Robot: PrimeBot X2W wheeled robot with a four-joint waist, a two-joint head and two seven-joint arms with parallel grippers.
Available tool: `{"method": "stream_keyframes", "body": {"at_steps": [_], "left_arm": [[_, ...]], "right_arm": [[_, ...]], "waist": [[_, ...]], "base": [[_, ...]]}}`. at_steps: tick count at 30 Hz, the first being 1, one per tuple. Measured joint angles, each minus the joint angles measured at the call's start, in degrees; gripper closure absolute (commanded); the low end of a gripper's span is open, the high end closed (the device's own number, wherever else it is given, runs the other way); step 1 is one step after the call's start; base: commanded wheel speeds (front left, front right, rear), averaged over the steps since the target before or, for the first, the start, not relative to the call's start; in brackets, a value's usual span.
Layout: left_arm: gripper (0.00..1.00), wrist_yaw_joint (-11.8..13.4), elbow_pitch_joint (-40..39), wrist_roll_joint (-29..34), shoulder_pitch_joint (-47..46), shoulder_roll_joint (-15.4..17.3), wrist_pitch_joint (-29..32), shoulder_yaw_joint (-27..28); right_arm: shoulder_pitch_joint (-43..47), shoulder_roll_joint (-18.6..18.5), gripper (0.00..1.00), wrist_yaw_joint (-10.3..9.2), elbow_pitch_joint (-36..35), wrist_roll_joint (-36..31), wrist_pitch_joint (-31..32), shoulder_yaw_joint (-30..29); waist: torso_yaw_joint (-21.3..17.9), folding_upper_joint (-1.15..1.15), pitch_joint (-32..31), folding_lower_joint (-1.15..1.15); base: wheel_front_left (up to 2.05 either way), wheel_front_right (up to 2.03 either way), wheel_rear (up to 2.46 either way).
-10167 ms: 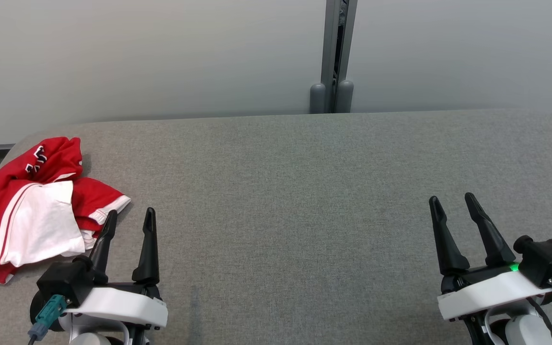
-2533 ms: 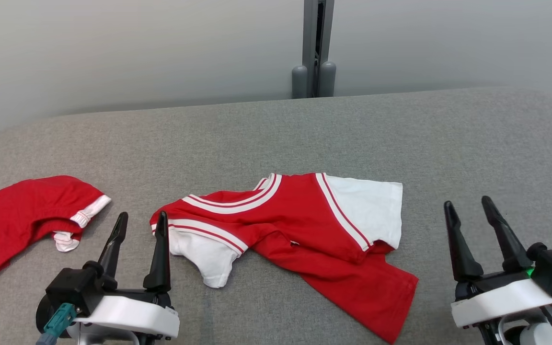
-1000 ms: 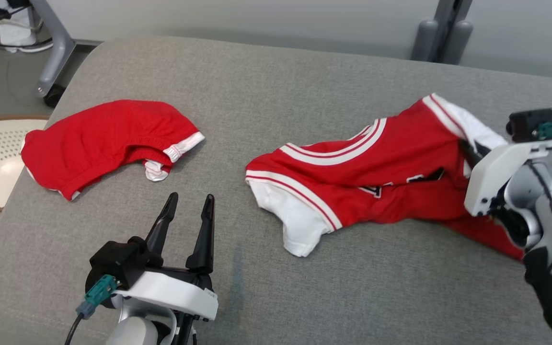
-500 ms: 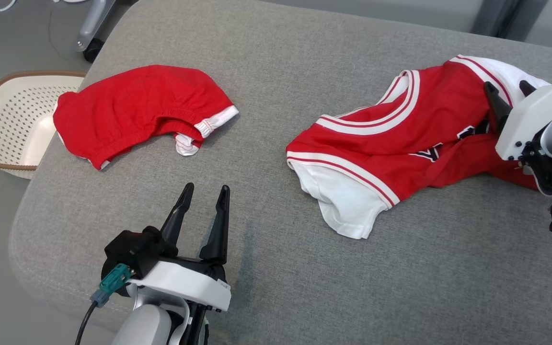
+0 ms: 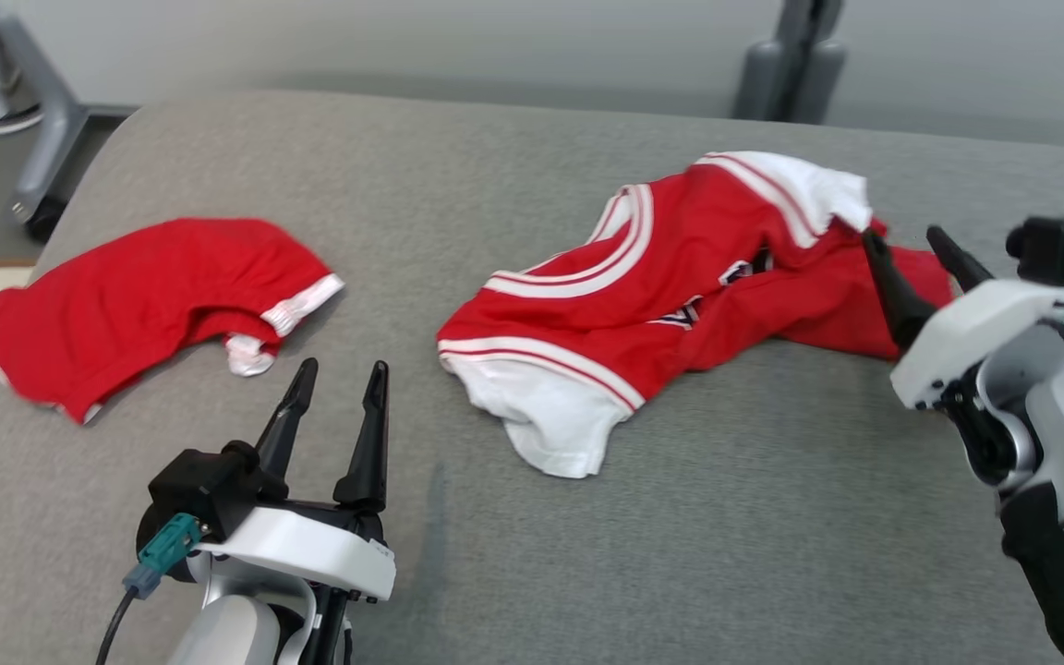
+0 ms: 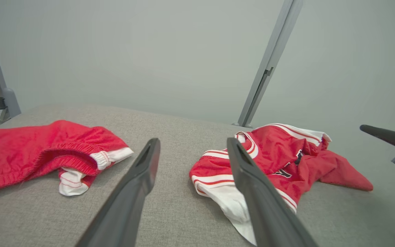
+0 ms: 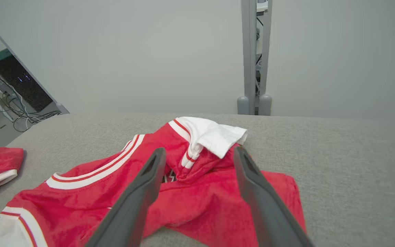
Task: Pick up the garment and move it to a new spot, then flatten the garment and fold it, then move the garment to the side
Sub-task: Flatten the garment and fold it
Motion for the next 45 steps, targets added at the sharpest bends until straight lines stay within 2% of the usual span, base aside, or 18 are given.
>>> {"method": "stream_keyframes", "body": {"at_steps": [6,11,19,25,36,37,38,39,41,45], "left_arm": [[0.0,0.7,-2.25,-0.02,0.94,0.96,1.18,0.11],[0.0,0.91,-3.25,-0.31,0.97,1.01,1.9,-0.26],[0.0,0.93,-4.0,-0.41,0.37,1.16,2.35,-0.66],[0.0,0.63,-3.7,-0.75,-0.76,1.04,2.22,-1.11],[0.0,0.63,-2.7,-0.87,-1.78,0.81,1.48,-1.42],[0.0,0.64,-2.65,-0.89,-1.78,0.81,1.48,-1.44],[0.0,0.64,-2.61,-0.89,-1.8,0.82,1.49,-1.47],[0.0,0.65,-2.6,-0.89,-1.86,0.86,1.49,-1.51],[0.0,0.73,-2.64,-0.89,-2.13,0.98,1.51,-1.51],[0.0,0.9,-2.63,-0.89,-2.25,1.22,1.56,-1.57]], "right_arm": [[4.89,-1.41,0.0,-0.01,-2.74,0.62,-0.36,-2.55],[5.22,-1.62,0.0,-0.01,-3.14,0.38,1.9,-5.78],[-1.44,-3.31,0.0,-0.01,4.12,0.36,9.95,-9.27],[-7.16,-3.96,0.0,-0.01,12.49,0.53,15.58,-9.81],[-10.87,-2.78,0.0,-0.01,20.03,1.93,15.57,-10.17],[-11.04,-2.75,0.12,-0.01,20.2,2.25,15.32,-9.96],[-11.12,-2.7,0.54,-0.01,20.25,2.48,15.03,-9.67],[-11.13,-2.64,0.73,-0.01,20.26,2.5,14.49,-9.4],[-11.16,-2.55,1.0,-0.01,20.16,2.94,13.44,-8.84],[-11.16,-2.52,1.0,-0.01,19.51,3.56,11.52,-7.2]], "waist": [[-3.84,0.0,-1.76,0.0],[-4.13,0.0,-1.28,0.0],[-2.12,0.0,1.43,0.0],[0.38,0.0,4.71,0.0],[2.37,0.0,7.19,0.0],[2.31,0.0,7.15,0.0],[2.23,0.0,7.12,0.0],[2.14,0.0,7.1,0.0],[1.89,0.0,7.04,0.0],[1.22,0.0,6.6,0.0]], "base": [[0.0,0.0,0.0],[0.0,0.0,0.0],[0.0,0.0,0.0],[0.0,0.0,0.0],[0.0,0.0,0.0],[0.0,0.0,0.0],[0.0,0.0,0.0],[0.0,0.0,0.0],[0.0,0.0,0.0],[0.0,0.0,0.0]]}}
